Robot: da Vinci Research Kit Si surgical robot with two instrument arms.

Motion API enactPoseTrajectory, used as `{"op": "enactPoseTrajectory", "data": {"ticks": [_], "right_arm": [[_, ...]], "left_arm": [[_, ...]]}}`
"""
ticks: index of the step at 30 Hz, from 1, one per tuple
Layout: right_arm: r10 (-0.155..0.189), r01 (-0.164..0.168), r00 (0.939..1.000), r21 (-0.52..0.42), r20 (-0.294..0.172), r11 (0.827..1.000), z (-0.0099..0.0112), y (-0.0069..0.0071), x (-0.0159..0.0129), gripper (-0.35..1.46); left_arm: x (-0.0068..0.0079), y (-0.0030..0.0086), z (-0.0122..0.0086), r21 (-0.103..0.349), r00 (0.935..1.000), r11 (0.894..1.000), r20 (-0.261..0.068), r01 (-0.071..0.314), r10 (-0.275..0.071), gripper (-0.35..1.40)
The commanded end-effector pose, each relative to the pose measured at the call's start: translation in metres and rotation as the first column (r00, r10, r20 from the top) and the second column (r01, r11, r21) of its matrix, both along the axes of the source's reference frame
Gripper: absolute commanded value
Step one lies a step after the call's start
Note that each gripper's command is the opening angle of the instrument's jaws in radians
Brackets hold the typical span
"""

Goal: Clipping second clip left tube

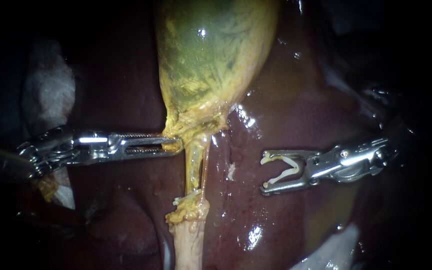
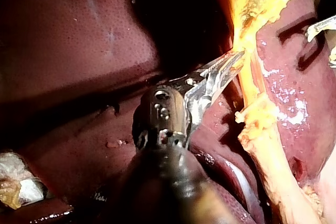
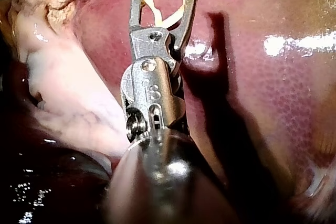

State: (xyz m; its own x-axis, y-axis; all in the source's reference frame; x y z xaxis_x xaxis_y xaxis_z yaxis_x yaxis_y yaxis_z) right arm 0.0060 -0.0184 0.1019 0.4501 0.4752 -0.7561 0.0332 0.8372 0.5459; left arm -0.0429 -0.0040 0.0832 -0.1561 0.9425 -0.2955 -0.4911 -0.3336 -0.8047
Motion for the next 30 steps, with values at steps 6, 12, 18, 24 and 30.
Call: {"op": "enactPoseTrajectory", "data": {"ticks": [6,12,18,24,30], "right_arm": [[0.0,0.0,1.0,0.001,0.0,1.0,0.0,0.0,0.0,0.59],[0.0,0.0,1.0,0.001,0.0,1.0,-0.0001,0.0,0.0,0.58],[0.013,-0.013,0.9999,0.027,0.009,1.0,-0.0002,-0.0002,0.0004,0.58],[0.115,-0.136,0.9886,0.241,0.097,0.961,-0.001,-0.0007,0.0024,0.58],[0.156,-0.207,0.975,0.387,0.158,0.899,-0.0015,-0.0012,0.006,0.58]], "left_arm": [[0.0,0.0,0.0,0.0,1.0,1.0,0.0,0.0,0.0,-0.35],[0.0,-0.0001,0.0,0.0,1.0,1.0,0.0,0.0,0.0,-0.35],[0.0,-0.0002,-0.0003,-0.001,1.0,1.0,-0.002,0.001,-0.001,-0.35],[0.0002,-0.0004,-0.0014,0.003,1.0,1.0,-0.001,0.001,-0.001,-0.35],[0.0006,-0.0002,-0.0031,0.01,1.0,1.0,0.003,0.0,0.0,-0.35]]}}
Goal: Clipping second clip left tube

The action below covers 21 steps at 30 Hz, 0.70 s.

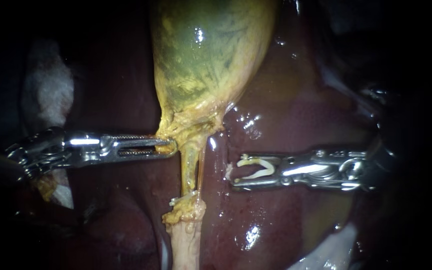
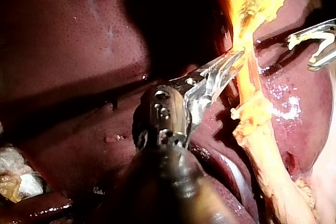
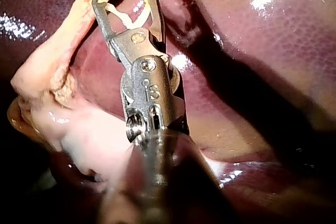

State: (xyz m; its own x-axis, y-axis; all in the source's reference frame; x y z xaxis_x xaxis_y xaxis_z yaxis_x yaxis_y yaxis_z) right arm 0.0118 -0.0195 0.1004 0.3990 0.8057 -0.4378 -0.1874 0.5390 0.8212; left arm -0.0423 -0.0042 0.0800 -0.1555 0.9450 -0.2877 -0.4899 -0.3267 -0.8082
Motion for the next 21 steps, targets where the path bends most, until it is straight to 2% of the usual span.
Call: {"op": "enactPoseTrajectory", "data": {"ticks": [1,5,7,16,21], "right_arm": [[-0.004,0.004,1.0,0.028,0.0,1.0,-0.0001,-0.0002,0.0008,0.58],[0.006,-0.006,1.0,0.094,0.004,0.996,-0.0003,-0.0005,0.0034,0.58],[0.002,-0.002,1.0,0.113,-0.002,0.994,-0.0004,-0.0006,0.0046,0.58],[-0.032,0.034,0.9994,0.205,-0.016,0.978,-0.0007,-0.0016,0.0093,0.57],[-0.057,0.062,0.9979,0.222,-0.029,0.973,0.0005,-0.0026,0.0108,0.54]], "left_arm": [[0.0001,0.0001,-0.0003,0.003,1.0,1.0,0.002,0.0,0.0,-0.35],[0.0007,0.0005,-0.0014,0.01,1.0,1.0,0.006,-0.003,0.003,-0.35],[0.0009,0.0006,-0.0019,0.012,1.0,1.0,0.008,-0.004,0.003,-0.35],[0.001,0.0007,-0.0025,0.015,1.0,1.0,0.008,-0.003,0.003,-0.35],[0.0009,0.0006,-0.0026,0.015,1.0,1.0,0.008,-0.003,0.003,-0.35]]}}
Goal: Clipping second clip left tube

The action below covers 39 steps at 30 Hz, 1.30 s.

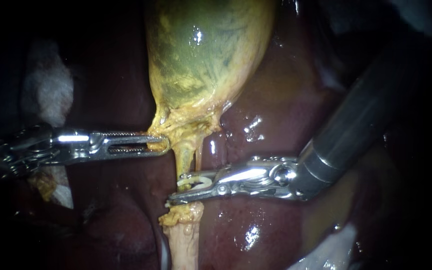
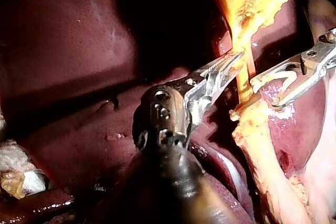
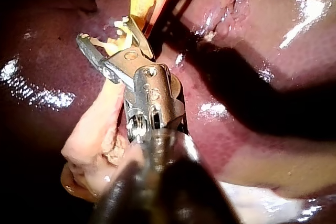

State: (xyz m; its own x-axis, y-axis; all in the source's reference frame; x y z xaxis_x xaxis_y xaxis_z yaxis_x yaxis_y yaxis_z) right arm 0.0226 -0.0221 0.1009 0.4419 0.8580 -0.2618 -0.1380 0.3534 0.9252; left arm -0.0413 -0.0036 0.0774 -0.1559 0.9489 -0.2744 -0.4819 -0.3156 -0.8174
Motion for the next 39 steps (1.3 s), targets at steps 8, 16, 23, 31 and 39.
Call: {"op": "enactPoseTrajectory", "data": {"ticks": [8,16,23,31,39], "right_arm": [[-0.024,0.024,0.9997,0.003,-0.009,1.0,0.0034,-0.0007,-0.0001,0.51],[0.021,-0.02,0.9997,-0.024,0.012,1.0,0.0045,0.0,-0.0023,0.51],[0.058,-0.057,0.9978,-0.039,0.031,0.998,0.0052,0.0007,-0.0033,0.51],[0.065,-0.064,0.9972,-0.039,0.035,0.997,0.0053,0.0008,-0.0026,0.5],[0.07,-0.069,0.9968,-0.046,0.037,0.997,0.0053,0.0005,-0.001,0.48]], "left_arm": [[-0.0002,-0.0001,-0.0008,0.002,1.0,1.0,0.0,0.001,-0.001,-0.35],[-0.0003,-0.0002,-0.002,0.006,1.0,1.0,0.0,0.002,-0.002,-0.35],[-0.0006,-0.0004,-0.003,0.008,1.0,1.0,0.001,0.003,-0.003,-0.35],[-0.0009,-0.0004,-0.0038,0.01,1.0,1.0,0.001,0.004,-0.004,-0.35],[-0.0011,-0.0005,-0.0042,0.011,1.0,1.0,0.001,0.005,-0.005,-0.35]]}}
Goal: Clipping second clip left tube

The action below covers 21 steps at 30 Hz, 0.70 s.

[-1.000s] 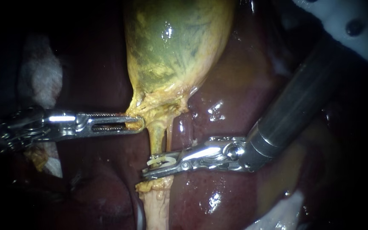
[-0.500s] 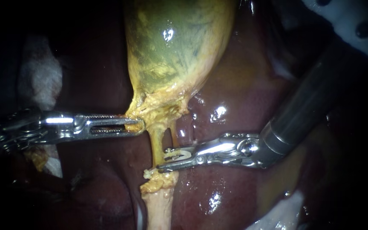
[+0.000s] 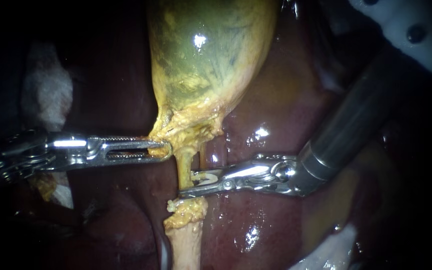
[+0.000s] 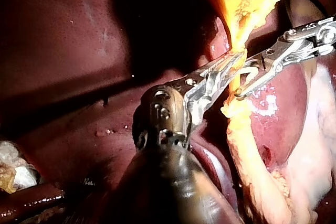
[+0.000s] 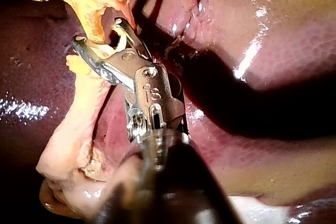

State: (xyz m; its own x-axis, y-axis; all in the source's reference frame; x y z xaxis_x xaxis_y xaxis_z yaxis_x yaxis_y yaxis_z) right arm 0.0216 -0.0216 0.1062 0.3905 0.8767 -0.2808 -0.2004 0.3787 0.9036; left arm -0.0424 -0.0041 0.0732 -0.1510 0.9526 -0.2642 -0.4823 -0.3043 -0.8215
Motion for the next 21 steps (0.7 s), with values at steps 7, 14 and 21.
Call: {"op": "enactPoseTrajectory", "data": {"ticks": [7,14,21], "right_arm": [[-0.007,0.007,0.9999,-0.032,-0.007,0.999,0.0,-0.0005,0.0012,0.46],[-0.013,0.012,0.9999,-0.061,-0.012,0.998,0.0008,-0.0015,0.0019,0.45],[-0.01,0.01,0.9999,-0.064,-0.01,0.998,0.0013,-0.0019,0.003,0.44]], "left_arm": [[-0.0001,0.0,0.0,0.0,1.0,1.0,-0.001,0.0,0.0,-0.35],[-0.0001,0.0001,0.0,0.0,1.0,1.0,-0.001,0.001,-0.001,-0.35],[-0.0001,0.0,0.0,0.0,1.0,1.0,-0.001,0.001,-0.001,-0.35]]}}
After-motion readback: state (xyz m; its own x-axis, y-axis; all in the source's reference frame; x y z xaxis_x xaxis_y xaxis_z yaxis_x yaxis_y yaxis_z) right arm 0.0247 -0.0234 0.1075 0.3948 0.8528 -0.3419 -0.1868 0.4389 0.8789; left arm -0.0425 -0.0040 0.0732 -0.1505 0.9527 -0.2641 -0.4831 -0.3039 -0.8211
